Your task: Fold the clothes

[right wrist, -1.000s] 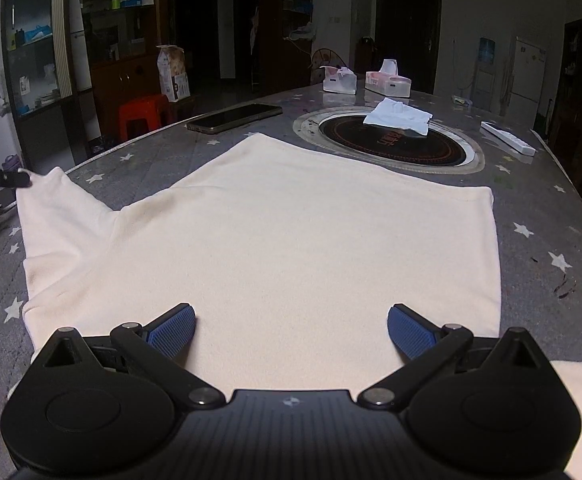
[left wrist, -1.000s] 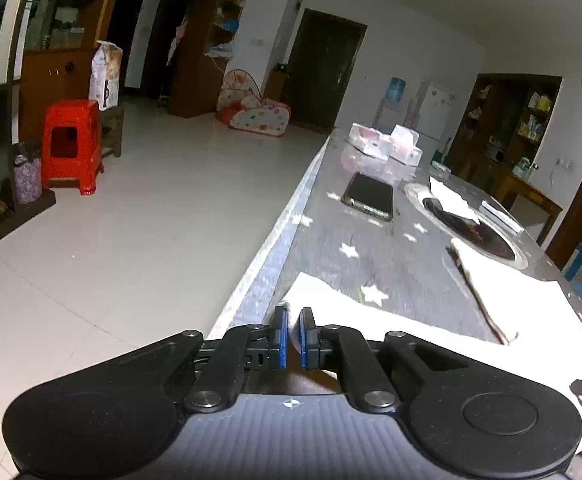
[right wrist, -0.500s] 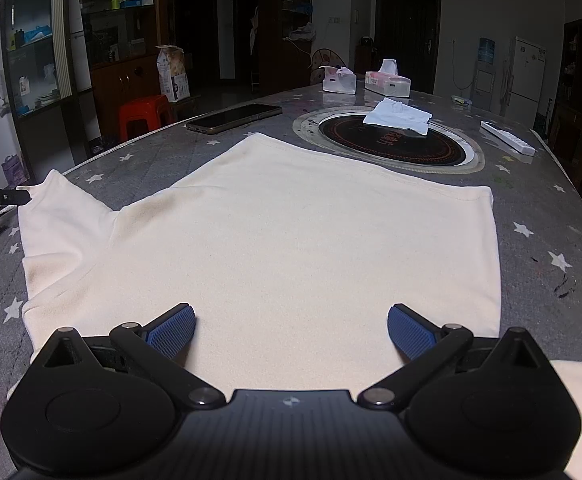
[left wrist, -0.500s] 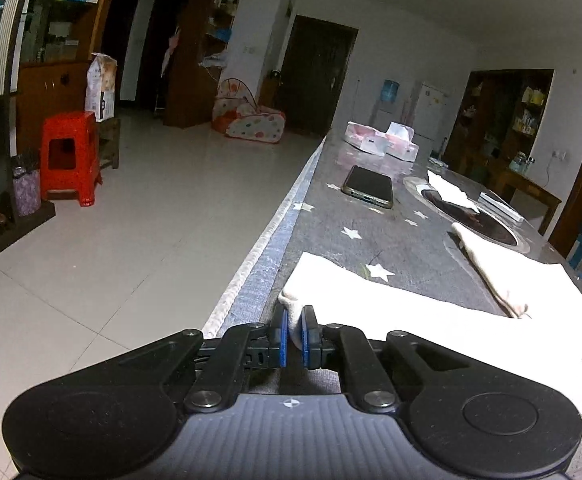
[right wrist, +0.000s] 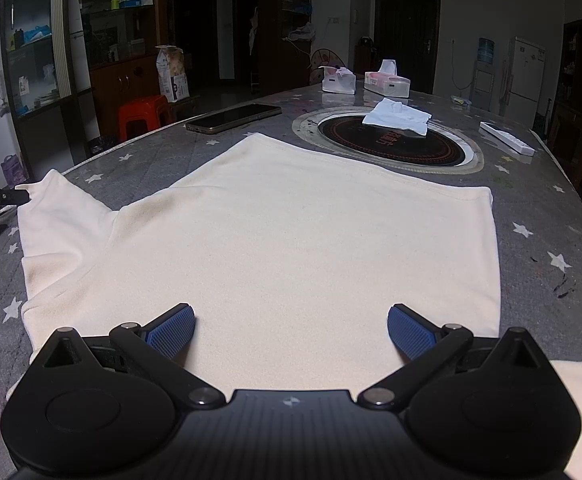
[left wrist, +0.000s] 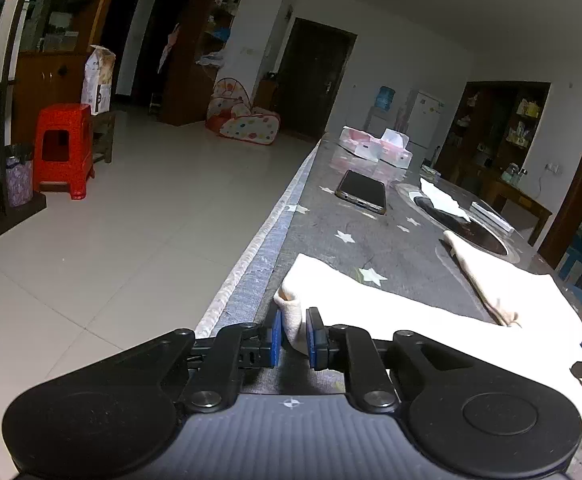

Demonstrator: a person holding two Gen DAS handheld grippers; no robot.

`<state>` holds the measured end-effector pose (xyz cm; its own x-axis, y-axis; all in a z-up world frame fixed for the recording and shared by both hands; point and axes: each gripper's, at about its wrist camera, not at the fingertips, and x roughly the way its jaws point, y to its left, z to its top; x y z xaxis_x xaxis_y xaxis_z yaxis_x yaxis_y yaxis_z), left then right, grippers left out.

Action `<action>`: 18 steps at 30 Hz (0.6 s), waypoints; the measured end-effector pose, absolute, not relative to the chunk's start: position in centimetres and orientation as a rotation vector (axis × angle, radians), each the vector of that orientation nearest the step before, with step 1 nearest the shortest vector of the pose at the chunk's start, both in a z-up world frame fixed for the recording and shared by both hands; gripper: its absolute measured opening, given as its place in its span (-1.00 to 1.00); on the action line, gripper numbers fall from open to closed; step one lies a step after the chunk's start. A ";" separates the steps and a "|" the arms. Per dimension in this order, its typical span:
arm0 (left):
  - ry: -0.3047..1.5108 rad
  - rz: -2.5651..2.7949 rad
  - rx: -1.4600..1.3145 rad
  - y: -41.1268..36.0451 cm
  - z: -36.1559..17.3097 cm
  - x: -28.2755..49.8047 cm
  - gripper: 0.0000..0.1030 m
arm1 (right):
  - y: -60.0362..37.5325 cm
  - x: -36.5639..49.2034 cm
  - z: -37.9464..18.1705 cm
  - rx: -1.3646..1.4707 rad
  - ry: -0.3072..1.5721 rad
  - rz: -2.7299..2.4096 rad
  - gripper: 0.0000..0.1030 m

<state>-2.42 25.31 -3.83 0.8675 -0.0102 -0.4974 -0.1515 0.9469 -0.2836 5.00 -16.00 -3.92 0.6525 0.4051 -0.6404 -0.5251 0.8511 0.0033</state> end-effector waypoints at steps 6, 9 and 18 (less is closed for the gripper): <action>0.511 0.076 -0.307 23.3 -1.1 -3.5 -0.38 | -16.0 5.0 -3.9 -0.186 0.678 0.532 1.00; 0.503 -0.026 -0.292 20.1 0.7 -3.9 -0.40 | -16.0 5.0 -3.9 -0.185 0.679 0.532 1.00; 0.553 -0.370 -0.332 8.9 2.0 1.0 -0.42 | -16.0 5.0 -3.9 -0.182 0.679 0.532 1.00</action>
